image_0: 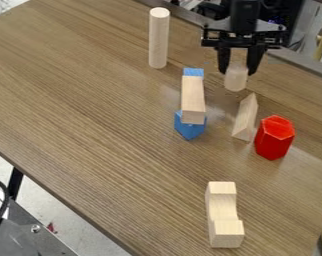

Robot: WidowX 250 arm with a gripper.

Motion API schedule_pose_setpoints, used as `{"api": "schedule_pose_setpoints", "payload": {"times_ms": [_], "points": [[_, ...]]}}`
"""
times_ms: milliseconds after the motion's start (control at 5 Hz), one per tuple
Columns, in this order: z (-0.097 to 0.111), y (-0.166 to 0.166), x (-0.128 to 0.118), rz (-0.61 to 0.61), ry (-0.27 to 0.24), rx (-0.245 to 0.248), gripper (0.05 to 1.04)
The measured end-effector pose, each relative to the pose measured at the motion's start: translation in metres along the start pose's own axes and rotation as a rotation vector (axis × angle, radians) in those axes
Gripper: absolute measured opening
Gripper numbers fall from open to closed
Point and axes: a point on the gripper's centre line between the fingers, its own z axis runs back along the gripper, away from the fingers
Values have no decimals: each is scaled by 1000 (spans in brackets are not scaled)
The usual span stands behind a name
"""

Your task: Remove the cylinder form the red hexagon and put it on the table

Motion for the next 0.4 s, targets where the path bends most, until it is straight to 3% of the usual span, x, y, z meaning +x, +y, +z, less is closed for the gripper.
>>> {"api": "schedule_pose_setpoints", "payload": {"times_ms": [400], "points": [[-24, -8, 16, -28, -18, 29, 512]]}}
